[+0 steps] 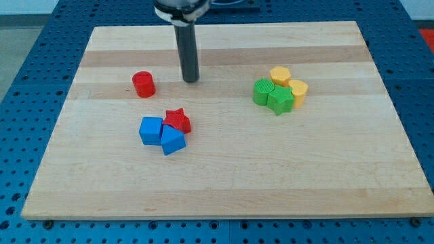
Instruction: Move the red circle closer to blue cube
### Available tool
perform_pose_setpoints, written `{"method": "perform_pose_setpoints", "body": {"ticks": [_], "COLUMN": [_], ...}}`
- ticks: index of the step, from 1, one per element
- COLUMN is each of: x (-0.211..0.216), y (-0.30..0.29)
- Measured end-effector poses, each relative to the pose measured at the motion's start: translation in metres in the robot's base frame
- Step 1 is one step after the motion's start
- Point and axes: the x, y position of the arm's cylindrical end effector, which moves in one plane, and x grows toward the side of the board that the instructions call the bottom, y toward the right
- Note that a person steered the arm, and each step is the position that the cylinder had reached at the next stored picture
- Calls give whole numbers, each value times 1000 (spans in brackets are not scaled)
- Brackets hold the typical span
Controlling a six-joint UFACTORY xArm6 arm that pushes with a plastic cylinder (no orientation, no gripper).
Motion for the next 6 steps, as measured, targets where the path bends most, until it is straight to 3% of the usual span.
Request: {"method": "perform_pose_setpoints", "body": {"ticks": [1, 3, 6], "x": [-28, -28, 25], "y": [-44, -76, -94]}}
